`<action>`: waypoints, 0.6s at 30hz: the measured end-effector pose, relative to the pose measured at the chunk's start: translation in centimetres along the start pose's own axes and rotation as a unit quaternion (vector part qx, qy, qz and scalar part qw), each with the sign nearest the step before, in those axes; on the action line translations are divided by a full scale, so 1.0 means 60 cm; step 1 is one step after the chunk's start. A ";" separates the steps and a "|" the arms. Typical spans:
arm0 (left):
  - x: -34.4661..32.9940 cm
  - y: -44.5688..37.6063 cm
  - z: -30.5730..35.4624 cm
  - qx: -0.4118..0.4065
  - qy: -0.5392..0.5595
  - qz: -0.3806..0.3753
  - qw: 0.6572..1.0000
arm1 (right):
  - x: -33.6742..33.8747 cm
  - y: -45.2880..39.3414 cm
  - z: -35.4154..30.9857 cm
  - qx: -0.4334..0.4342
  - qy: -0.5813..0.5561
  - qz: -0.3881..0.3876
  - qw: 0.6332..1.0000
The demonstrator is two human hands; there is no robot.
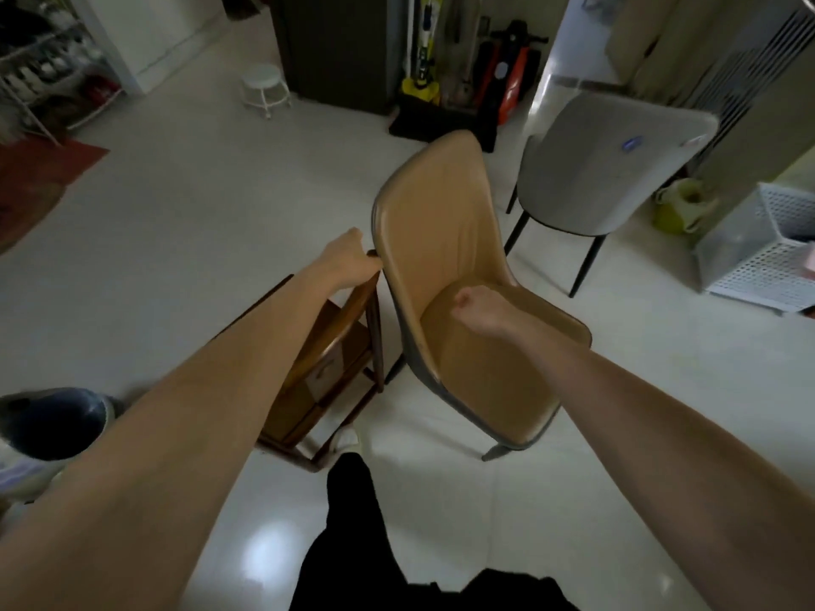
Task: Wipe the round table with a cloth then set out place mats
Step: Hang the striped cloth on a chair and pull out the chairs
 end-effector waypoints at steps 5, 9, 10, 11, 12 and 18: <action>0.055 -0.186 -0.014 0.025 0.061 -0.047 0.997 | -0.021 -0.163 -0.092 -0.047 -0.052 -0.021 0.997; 0.072 -0.309 0.007 -0.003 0.072 -0.054 0.996 | -0.007 -0.297 -0.189 -0.046 -0.074 0.043 0.995; 0.069 -0.332 0.011 -0.010 0.068 -0.066 0.995 | -0.011 -0.330 -0.199 -0.073 -0.099 0.065 0.990; 0.062 -0.350 0.009 -0.008 0.065 -0.079 0.995 | -0.021 -0.353 -0.205 -0.102 -0.133 0.080 0.983; 0.055 -0.359 0.006 -0.005 0.071 -0.095 0.993 | -0.032 -0.368 -0.206 -0.128 -0.164 0.097 0.973; 0.020 -0.439 0.007 0.025 0.123 -0.156 0.980 | -0.048 -0.432 -0.209 -0.153 -0.167 0.179 0.957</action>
Point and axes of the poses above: each hand's wrist, its own y-axis away from the middle knuckle, its own x-axis out of the back of the hand, z = x × y, the point moved 5 cm from there along -y, towards the middle knuckle, and after that the axes turned 6 degrees about z, right-handed, at the moved point
